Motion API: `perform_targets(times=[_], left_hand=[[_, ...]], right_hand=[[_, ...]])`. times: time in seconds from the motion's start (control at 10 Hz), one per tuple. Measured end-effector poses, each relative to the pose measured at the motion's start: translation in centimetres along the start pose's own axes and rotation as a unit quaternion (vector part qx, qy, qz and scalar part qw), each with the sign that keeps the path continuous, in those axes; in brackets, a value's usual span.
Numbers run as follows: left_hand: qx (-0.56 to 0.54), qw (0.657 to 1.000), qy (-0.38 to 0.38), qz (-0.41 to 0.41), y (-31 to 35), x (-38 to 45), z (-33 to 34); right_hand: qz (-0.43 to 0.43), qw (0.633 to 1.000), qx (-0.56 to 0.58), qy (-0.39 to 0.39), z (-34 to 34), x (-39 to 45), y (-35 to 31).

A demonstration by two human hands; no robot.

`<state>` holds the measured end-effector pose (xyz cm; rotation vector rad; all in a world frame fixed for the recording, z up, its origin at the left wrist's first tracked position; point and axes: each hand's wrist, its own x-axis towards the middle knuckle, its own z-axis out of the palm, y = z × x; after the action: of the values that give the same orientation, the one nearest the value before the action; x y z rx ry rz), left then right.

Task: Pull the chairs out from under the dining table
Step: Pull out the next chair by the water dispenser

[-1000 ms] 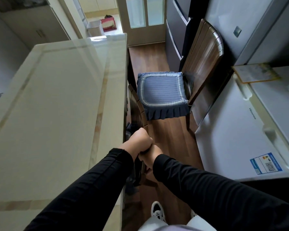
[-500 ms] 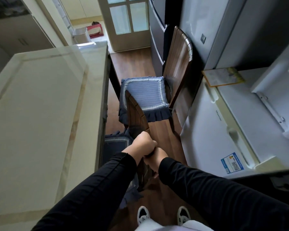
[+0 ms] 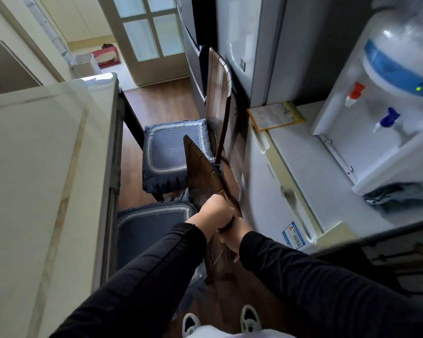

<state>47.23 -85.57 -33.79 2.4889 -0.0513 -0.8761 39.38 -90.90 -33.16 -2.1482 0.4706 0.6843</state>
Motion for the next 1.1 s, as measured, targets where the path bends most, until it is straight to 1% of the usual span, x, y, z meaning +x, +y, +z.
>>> perform_targets(times=[0.1,0.2,0.4,0.5,0.6,0.7,0.8,0.9,1.0,1.1], left_hand=[[0.023,0.999,-0.010,0.021,2.8,-0.6,1.4],[0.014,0.999,-0.021,0.031,4.4,0.3,2.9],[0.023,0.997,-0.042,0.052,8.0,0.6,4.9],[0.053,0.995,-0.053,0.064,9.5,0.4,5.8],[0.039,0.995,-0.055,0.070,10.7,0.6,6.7],[0.086,0.991,-0.060,0.088,11.7,0.5,7.4],[0.091,0.989,-0.062,0.095,12.1,0.9,8.1],[0.095,0.987,-0.069,0.105,12.9,0.8,8.5],[0.059,0.992,-0.067,0.095,13.3,0.6,8.7],[0.035,0.993,-0.073,0.086,13.2,0.4,8.6]], right_hand=[[0.030,0.999,-0.042,0.006,-1.5,0.4,2.4],[0.056,0.997,-0.056,0.011,-3.1,0.3,3.7],[0.012,0.986,-0.166,0.003,-6.1,-0.2,6.5],[0.087,0.994,-0.058,0.019,-7.1,-0.4,8.0],[0.107,0.992,0.016,0.069,-7.9,-0.4,9.1],[0.089,0.991,-0.085,0.045,-8.9,-1.4,8.8],[0.080,0.992,-0.090,0.043,-9.2,-1.5,9.9],[0.090,0.991,-0.077,0.057,-9.7,-1.4,10.6],[0.117,0.990,0.000,0.074,-10.2,-1.8,10.3],[0.124,0.989,0.012,0.084,-10.3,-1.9,10.2]])
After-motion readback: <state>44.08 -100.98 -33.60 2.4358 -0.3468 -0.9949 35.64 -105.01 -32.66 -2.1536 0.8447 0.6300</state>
